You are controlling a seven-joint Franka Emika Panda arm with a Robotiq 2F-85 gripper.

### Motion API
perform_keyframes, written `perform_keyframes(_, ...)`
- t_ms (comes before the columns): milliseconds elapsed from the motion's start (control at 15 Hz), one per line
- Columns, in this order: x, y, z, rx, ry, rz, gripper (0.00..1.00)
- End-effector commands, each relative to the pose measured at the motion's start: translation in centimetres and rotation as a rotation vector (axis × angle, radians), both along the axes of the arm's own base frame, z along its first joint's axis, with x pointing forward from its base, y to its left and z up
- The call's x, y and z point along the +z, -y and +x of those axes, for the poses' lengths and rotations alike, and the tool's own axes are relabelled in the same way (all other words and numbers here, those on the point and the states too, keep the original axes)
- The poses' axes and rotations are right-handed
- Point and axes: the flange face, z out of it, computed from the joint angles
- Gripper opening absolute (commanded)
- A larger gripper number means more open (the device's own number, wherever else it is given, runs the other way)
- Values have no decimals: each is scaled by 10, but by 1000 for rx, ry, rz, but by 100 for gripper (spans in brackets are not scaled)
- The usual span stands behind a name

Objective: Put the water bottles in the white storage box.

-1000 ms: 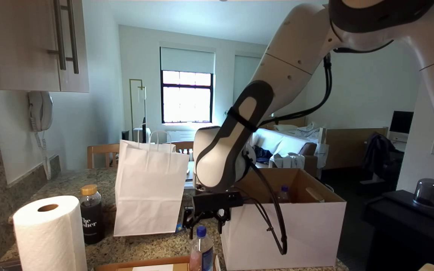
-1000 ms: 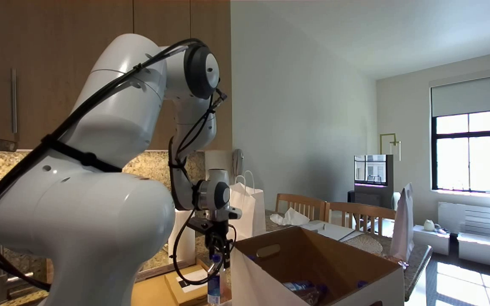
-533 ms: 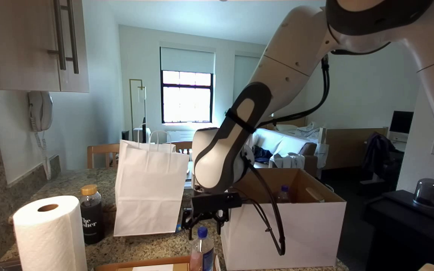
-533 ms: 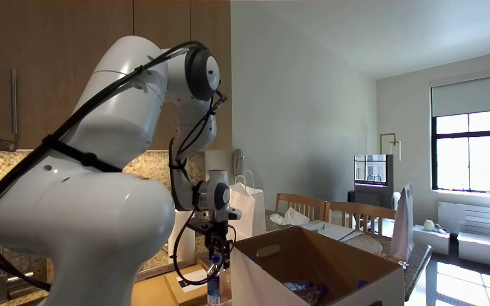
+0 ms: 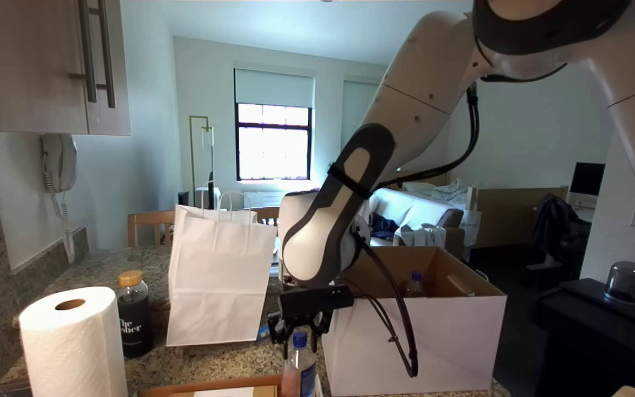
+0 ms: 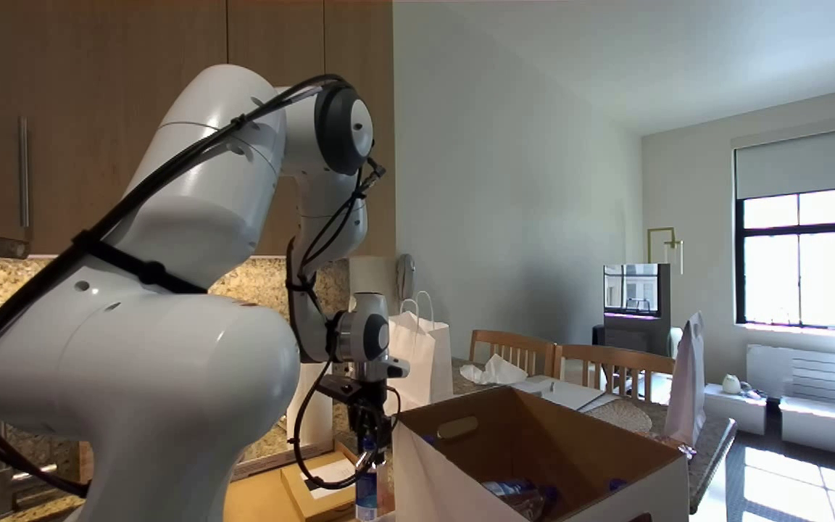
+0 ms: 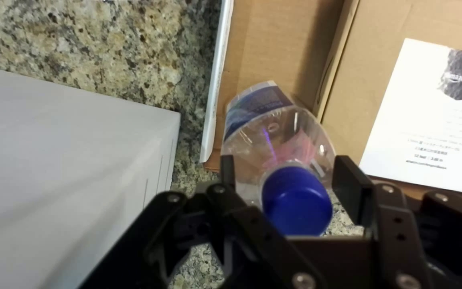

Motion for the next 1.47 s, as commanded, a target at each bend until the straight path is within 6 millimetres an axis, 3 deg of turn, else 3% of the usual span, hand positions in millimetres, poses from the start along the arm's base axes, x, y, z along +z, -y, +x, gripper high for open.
perform_keyframes(0, 0, -2, 0, 7, -5, -25, 34)
perform_keyframes(200, 1, -8, -3, 18, 9, -40, 23)
perform_keyframes(867, 8, -33, -25, 16, 68, -89, 23)
perform_keyframes(1133, 26, -38, -35, 24, 58, -71, 23)
perform_keyframes(1400, 56, -33, -48, 27, 55, -64, 23)
